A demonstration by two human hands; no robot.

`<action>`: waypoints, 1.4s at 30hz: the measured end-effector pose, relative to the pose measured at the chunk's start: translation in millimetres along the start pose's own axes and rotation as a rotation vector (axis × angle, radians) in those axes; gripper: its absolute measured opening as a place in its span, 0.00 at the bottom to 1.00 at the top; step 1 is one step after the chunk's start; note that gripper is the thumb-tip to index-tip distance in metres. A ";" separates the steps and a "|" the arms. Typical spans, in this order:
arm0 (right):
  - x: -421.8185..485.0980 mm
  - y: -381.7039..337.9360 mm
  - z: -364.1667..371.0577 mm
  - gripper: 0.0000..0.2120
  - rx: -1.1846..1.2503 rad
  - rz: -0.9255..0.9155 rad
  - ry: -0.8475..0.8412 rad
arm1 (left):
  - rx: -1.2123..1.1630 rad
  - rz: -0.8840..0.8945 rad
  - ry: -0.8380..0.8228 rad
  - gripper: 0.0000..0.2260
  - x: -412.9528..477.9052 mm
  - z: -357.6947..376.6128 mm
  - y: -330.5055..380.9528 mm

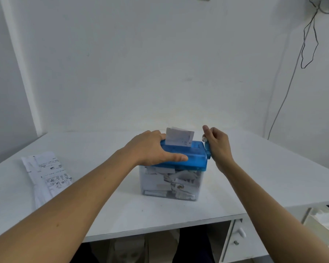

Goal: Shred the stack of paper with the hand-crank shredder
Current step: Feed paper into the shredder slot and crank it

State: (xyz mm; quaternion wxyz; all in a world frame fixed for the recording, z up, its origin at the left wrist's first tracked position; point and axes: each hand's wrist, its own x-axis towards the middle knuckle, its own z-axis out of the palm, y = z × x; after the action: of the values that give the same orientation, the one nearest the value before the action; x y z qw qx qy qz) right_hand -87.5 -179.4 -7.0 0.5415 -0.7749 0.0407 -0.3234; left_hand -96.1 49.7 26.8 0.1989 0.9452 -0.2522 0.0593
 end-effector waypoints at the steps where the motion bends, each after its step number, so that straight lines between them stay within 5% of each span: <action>1: 0.1 1.8 -0.9 0.19 -0.001 0.026 -0.024 | 0.009 -0.001 0.001 0.45 0.2 0.2 0.7; 5: -29.2 32.7 4.6 0.19 -0.081 0.184 -0.212 | 0.061 -0.029 0.036 0.45 -0.3 2.6 2.6; 7: -53.7 47.1 4.7 0.22 -0.062 0.242 -0.174 | 0.095 -0.043 0.051 0.43 -2.2 2.6 6.4; 11: -79.5 37.2 -8.1 0.30 -0.165 0.212 -0.120 | 0.099 -0.064 0.058 0.42 -3.1 1.5 9.5; 20: -95.6 -40.8 -67.0 0.24 -0.086 0.069 -0.327 | 0.045 -0.081 0.018 0.40 -1.2 0.0 7.2; 31: -3.9 -51.1 -25.0 0.23 -0.229 -0.149 0.024 | 0.082 -0.058 -0.019 0.48 -1.8 -1.8 5.2; 38: 6.7 20.9 6.7 0.25 -0.180 0.180 -0.143 | 0.105 -0.041 -0.019 0.49 0.2 0.8 2.8; 42: -26.9 49.2 5.1 0.18 -0.146 0.252 -0.152 | 0.122 -0.055 -0.006 0.49 -1.5 2.2 6.1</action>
State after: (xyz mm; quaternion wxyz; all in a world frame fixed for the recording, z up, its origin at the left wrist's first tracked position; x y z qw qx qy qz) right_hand -91.7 -184.3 -62.9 0.5215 -0.8233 0.1198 -0.1893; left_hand -100.4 44.7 26.6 0.1415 0.9623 -0.2227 0.0662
